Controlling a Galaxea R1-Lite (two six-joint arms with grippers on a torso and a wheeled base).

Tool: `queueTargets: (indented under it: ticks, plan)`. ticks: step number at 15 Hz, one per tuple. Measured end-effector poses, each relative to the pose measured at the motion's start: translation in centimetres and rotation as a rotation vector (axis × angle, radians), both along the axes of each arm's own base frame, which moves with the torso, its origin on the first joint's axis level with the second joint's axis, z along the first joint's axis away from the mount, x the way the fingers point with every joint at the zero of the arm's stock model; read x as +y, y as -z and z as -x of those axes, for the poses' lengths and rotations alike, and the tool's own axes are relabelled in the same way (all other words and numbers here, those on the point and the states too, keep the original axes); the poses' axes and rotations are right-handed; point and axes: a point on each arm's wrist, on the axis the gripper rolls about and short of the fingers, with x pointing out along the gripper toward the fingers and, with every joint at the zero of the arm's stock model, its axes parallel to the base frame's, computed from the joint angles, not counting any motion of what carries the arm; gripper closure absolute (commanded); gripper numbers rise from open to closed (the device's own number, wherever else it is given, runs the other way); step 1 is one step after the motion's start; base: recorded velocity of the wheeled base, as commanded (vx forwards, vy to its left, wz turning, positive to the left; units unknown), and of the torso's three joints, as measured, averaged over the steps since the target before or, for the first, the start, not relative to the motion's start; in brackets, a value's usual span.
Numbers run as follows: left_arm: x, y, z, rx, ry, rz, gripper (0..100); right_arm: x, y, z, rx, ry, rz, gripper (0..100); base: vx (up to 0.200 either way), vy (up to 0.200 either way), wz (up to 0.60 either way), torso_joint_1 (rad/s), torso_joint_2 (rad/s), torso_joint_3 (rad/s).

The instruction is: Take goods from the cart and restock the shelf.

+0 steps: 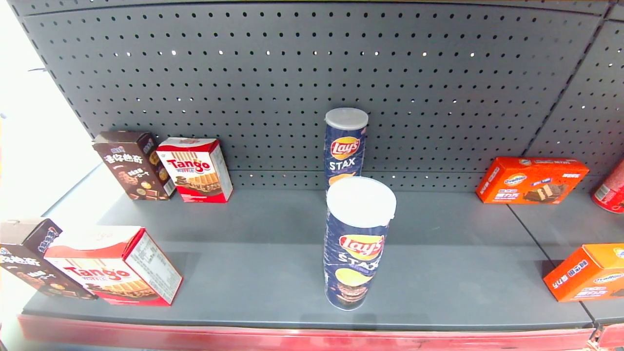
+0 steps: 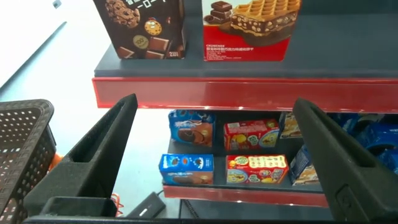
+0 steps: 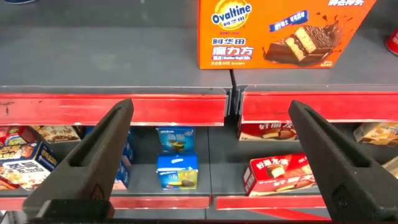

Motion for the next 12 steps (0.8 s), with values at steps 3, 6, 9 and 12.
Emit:
queueTargets:
  ticks: [3,6,9,12]
  plan:
    - [-0.12,0.0,0.01,-0.001,0.052,0.008,0,0.0,0.0,0.0,0.0,0.001,0.0,0,0.0,0.0,0.0,0.0,0.0,0.0]
    - [-0.13,0.0,0.01,-0.002,0.06,0.006,0,0.03,0.0,0.0,0.0,-0.012,0.002,0,0.0,0.0,0.0,0.0,0.0,0.0]
    - [-0.14,0.0,0.01,-0.002,0.064,0.003,0,0.04,0.0,0.0,0.0,-0.013,0.001,0,-0.067,0.0,0.0,0.002,0.0,0.001]
    - [-0.14,0.0,0.01,-0.002,0.064,0.005,0,0.04,0.0,0.0,0.0,-0.014,0.001,0,0.0,0.0,0.0,0.0,0.0,0.0]
